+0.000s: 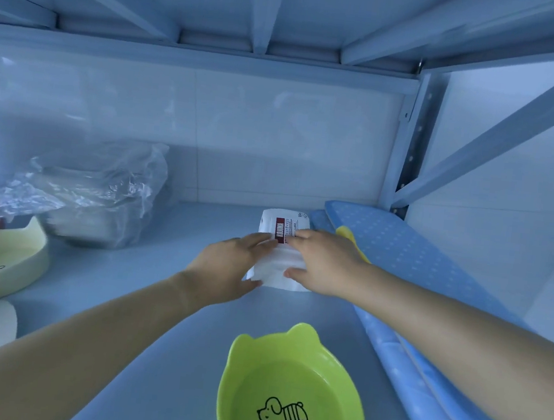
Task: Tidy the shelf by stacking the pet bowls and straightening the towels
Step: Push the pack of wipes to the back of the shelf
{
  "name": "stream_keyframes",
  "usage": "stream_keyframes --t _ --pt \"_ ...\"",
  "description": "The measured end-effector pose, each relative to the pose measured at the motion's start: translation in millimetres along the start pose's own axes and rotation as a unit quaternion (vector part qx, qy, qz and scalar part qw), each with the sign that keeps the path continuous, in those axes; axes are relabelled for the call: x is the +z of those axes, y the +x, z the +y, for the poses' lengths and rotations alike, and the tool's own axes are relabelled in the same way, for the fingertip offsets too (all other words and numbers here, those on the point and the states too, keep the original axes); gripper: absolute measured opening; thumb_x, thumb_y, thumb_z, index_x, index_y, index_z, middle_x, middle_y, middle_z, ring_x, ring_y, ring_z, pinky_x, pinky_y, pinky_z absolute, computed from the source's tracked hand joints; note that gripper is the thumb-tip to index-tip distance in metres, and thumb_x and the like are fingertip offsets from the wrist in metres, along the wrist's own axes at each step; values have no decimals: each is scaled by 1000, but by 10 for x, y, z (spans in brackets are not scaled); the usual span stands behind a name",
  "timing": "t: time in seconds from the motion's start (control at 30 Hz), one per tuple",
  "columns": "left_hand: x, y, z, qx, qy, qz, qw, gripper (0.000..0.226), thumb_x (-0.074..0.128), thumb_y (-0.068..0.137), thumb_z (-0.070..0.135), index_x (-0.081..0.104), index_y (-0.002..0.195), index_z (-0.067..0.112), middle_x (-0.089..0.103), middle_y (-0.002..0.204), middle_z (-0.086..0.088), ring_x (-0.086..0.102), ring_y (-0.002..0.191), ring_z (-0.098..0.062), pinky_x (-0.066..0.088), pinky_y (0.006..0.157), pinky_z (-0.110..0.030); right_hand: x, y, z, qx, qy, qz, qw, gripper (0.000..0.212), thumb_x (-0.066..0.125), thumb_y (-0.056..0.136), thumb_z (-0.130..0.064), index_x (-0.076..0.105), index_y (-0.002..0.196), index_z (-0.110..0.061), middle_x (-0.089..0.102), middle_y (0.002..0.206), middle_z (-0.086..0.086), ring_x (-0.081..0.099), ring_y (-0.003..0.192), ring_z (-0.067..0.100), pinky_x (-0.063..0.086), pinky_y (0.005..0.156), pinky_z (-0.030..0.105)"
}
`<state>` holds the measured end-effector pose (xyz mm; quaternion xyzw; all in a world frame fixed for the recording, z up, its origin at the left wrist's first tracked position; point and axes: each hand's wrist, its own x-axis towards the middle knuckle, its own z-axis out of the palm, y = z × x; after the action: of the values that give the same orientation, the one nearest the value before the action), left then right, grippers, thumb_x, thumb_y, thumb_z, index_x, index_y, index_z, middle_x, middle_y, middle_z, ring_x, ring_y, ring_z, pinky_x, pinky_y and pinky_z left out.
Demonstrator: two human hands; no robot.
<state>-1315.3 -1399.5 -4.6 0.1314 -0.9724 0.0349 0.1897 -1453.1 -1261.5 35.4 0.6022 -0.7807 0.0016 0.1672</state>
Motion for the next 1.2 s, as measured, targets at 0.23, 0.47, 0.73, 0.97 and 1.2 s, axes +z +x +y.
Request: stream_keyframes --t 0.23,0.47,0.73,0.97,1.2 --pt "99 -97 -73 24 -54 -5 998 65 54 89 31 22 145 29 19 152 12 44 125 -16 44 95 -31 34 107 -92 32 -28 8 999 35 56 86 -41 56 110 -15 60 113 5 51 109 25 38 79 34" --pt "117 -160 -97 25 -42 28 998 53 50 92 27 32 141 25 29 149 8 47 122 -18 47 90 -32 54 109 -60 37 -29 11 999 34 55 89 -35 53 115 -14 54 117 5 48 110 27 41 81 37" --pt "190 57 39 8 -18 26 999 53 47 95 26 27 145 25 22 153 9 40 132 -17 42 98 -33 -31 -1 18 -13 -156 8 988 14 59 85 -18 62 99 -21 64 107 -2 49 111 22 21 107 47" --pt "135 293 139 -16 -46 -26 998 55 46 95 29 24 145 29 14 155 14 35 135 -15 36 105 -31 -51 101 122 36 -154 -46 986 17 56 86 -14 60 102 -20 63 107 2 47 115 21 9 110 60" --pt "165 18 87 25 10 17 999 47 37 98 28 28 144 29 17 154 14 44 127 -17 48 86 -33 41 14 90 -9 -186 -32 982 24 49 82 -11 60 103 -16 65 104 3 52 109 24 8 114 48"
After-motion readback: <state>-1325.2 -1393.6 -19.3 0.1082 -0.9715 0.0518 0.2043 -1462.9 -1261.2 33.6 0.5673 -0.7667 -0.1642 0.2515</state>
